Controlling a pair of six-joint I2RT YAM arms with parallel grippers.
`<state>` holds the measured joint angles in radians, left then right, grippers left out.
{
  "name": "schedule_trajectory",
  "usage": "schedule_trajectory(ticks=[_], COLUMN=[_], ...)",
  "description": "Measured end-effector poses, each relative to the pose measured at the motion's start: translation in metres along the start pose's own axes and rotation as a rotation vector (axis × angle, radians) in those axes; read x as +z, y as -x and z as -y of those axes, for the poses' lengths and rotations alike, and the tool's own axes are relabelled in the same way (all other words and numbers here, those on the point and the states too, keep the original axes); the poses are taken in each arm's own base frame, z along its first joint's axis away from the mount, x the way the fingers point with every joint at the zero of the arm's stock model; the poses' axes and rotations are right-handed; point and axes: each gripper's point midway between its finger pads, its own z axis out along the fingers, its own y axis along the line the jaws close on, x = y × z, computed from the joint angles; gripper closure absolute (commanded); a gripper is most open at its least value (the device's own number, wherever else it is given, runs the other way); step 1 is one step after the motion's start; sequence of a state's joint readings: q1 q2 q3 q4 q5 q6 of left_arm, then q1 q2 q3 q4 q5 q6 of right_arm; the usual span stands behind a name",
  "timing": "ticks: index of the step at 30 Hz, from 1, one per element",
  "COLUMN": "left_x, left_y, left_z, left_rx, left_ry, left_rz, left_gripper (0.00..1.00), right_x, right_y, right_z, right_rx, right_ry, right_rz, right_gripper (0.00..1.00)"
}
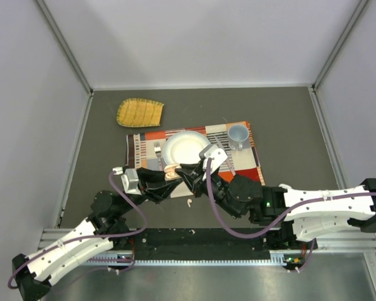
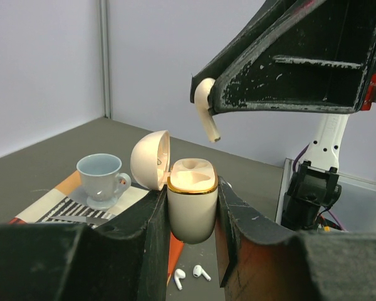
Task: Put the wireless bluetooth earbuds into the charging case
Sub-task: Insert the right earbud into the right side groove of the charging case.
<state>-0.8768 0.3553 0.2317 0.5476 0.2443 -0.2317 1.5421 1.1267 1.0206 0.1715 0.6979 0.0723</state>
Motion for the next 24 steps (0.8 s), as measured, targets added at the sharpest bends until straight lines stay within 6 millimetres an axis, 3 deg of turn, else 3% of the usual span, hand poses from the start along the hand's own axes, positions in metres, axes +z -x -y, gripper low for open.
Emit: schedule_trajectory(ticks=[8,24], left_x=[-0.001,0.000], left_y=[0.005,0.006], left_z=[0.001,0.001], left_rx=[0.003,0.002], left_ry=[-0.001,-0.003], left_rz=[0.017,0.022], left_gripper=[1.00,1.00], right_x=[0.002,0.003], right_y=[-0.012,-0.011], right_z=[0.001,0.006], right_rx=[-0.013,-0.003], right_ry=[-0.009,-0.045], right_rz=[-0.013,0.011], right_gripper=[1.00,1.00])
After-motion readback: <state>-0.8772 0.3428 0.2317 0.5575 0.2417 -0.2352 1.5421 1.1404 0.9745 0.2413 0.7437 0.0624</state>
